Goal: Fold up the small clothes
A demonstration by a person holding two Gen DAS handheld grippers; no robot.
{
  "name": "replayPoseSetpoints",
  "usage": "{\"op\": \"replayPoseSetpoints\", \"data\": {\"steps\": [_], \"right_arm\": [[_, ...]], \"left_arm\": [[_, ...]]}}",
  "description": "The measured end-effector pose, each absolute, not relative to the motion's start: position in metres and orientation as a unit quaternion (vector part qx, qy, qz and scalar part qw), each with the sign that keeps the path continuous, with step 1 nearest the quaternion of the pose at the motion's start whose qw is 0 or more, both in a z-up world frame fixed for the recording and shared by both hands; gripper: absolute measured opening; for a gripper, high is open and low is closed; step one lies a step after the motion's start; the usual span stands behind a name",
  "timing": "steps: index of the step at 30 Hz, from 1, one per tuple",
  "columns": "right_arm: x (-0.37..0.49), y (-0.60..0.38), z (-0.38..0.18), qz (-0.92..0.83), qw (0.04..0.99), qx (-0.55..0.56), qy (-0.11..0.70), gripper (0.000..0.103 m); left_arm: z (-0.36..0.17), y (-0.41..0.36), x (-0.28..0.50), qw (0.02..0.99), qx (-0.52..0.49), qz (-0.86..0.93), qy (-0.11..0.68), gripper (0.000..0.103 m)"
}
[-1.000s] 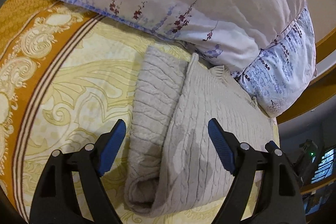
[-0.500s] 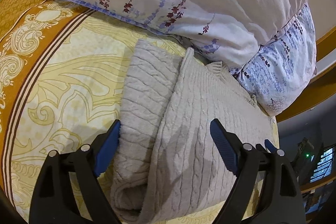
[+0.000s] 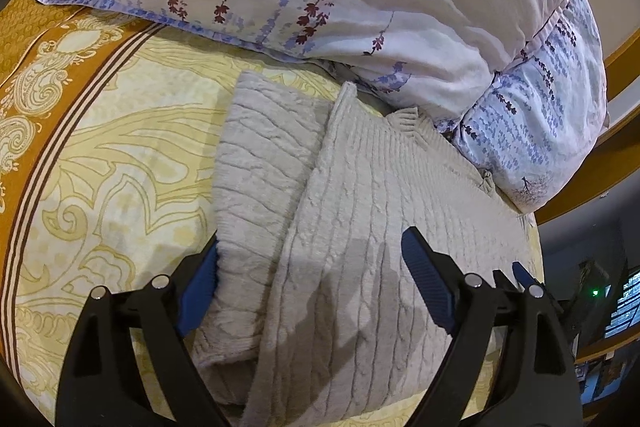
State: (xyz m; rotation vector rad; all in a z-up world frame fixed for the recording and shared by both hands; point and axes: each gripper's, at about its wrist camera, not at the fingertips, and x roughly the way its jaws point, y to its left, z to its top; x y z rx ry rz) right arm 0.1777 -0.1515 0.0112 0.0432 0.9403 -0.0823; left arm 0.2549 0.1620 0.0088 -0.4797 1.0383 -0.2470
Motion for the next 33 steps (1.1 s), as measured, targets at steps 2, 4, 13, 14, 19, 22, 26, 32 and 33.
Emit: {"op": "replayPoseSetpoints", "data": {"steps": [2, 4, 13, 14, 19, 22, 26, 32, 33], "right_arm": [[0.178, -0.152, 0.011, -0.038, 0.89, 0.022, 0.453, 0.09], [0.178, -0.152, 0.011, -0.038, 0.89, 0.024, 0.453, 0.09], [0.177, -0.153, 0.012, -0.038, 0.89, 0.028, 0.453, 0.09], [0.177, -0.153, 0.012, -0.038, 0.89, 0.028, 0.453, 0.09], [0.176, -0.153, 0.011, -0.038, 0.89, 0.029, 0.453, 0.09], [0.177, -0.153, 0.012, -0.038, 0.89, 0.03, 0.453, 0.09], [0.176, -0.152, 0.012, -0.036, 0.889, 0.033, 0.455, 0.09], [0.167, -0.165, 0.021, -0.017, 0.889, 0.065, 0.454, 0.09], [0.164, -0.169, 0.023, -0.017, 0.889, 0.071, 0.452, 0.09]], "left_arm": [[0.008, 0.159, 0.256, 0.832, -0.228, -0.119, 0.491, 0.084], [0.008, 0.157, 0.256, 0.83, -0.231, -0.123, 0.493, 0.081], [0.005, 0.157, 0.259, 0.817, -0.267, -0.132, 0.493, 0.064], [0.005, 0.157, 0.259, 0.816, -0.27, -0.131, 0.493, 0.064], [0.002, 0.161, 0.259, 0.803, -0.303, -0.137, 0.494, 0.04], [0.0, 0.163, 0.259, 0.793, -0.327, -0.142, 0.494, 0.028], [0.002, 0.163, 0.258, 0.793, -0.332, -0.147, 0.489, 0.024], [0.018, 0.156, 0.257, 0.798, -0.338, -0.166, 0.471, 0.022], [0.021, 0.154, 0.256, 0.799, -0.338, -0.17, 0.468, 0.022]]}}
